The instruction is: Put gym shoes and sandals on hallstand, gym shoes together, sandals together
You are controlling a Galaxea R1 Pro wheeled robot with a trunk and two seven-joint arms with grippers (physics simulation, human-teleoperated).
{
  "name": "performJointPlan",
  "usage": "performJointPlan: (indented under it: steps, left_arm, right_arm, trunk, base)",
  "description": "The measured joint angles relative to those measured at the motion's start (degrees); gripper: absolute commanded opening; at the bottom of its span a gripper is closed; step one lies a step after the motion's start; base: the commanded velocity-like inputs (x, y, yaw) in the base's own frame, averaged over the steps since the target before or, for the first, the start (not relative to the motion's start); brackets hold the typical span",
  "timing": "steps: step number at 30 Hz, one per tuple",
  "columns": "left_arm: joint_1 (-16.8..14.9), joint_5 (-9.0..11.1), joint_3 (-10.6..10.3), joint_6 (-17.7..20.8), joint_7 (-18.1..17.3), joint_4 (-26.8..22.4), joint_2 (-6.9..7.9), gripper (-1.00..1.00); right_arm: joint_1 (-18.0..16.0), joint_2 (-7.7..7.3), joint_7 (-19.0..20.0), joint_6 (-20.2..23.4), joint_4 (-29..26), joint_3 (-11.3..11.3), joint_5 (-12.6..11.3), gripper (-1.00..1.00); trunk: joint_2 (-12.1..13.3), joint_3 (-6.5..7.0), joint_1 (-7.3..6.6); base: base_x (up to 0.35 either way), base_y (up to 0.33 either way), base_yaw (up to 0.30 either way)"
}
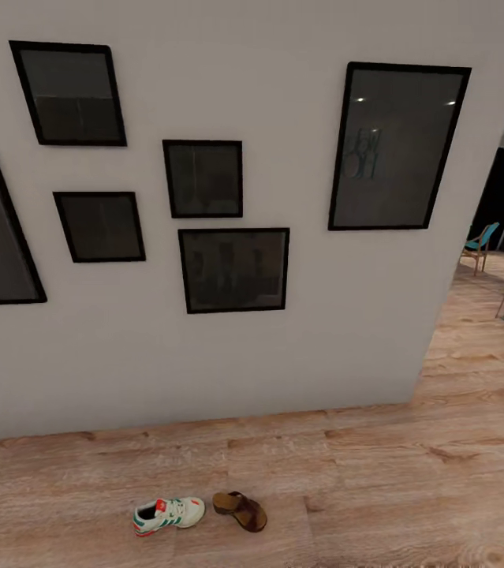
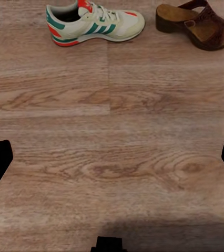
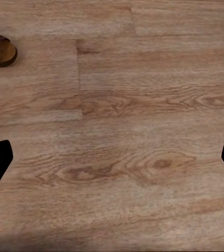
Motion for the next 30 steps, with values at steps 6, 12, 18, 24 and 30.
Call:
performJointPlan:
  steps: [6, 12, 18, 24, 30]
  left_arm:
    - [0.00, -0.20, 0.09, 0.00, -0.01, 0.02, -0.08, 1.00]
    - [0.00, -0.22, 0.09, -0.01, -0.02, 0.02, -0.08, 1.00]
    - [0.00, -0.23, 0.09, -0.01, -0.02, 0.02, -0.08, 1.00]
    - [0.00, -0.23, 0.09, -0.01, -0.02, 0.02, -0.08, 1.00]
    - [0.00, -0.23, 0.09, 0.00, -0.02, 0.02, -0.08, 1.00]
  right_arm:
    - [0.00, -0.02, 0.01, 0.03, -0.04, -3.21, -0.01, 1.00]
    - [0.00, -0.01, 0.01, 0.04, -0.05, -3.51, -0.02, 1.00]
    - [0.00, -0.01, 0.01, 0.03, -0.05, -3.56, -0.01, 1.00]
    - [0.00, 0.00, 0.01, 0.06, -0.05, -3.57, -0.02, 1.00]
    - [0.00, 0.07, 0.01, 0.01, -0.05, -3.57, -0.02, 1.00]
  trunk:
    - [0.00, 0.00, 0.00]
    - [0.00, 0.00, 0.00]
    - [0.00, -0.09, 0.00]
    - [0.00, -0.21, 0.00]
    - [0.00, -0.34, 0.00]
  base:
    - [0.000, 0.000, -0.271]
    - [0.000, 0.000, -0.271]
    - [0.000, 0.000, -0.271]
    - [0.000, 0.000, -0.271]
    - [0.000, 0.000, -0.271]
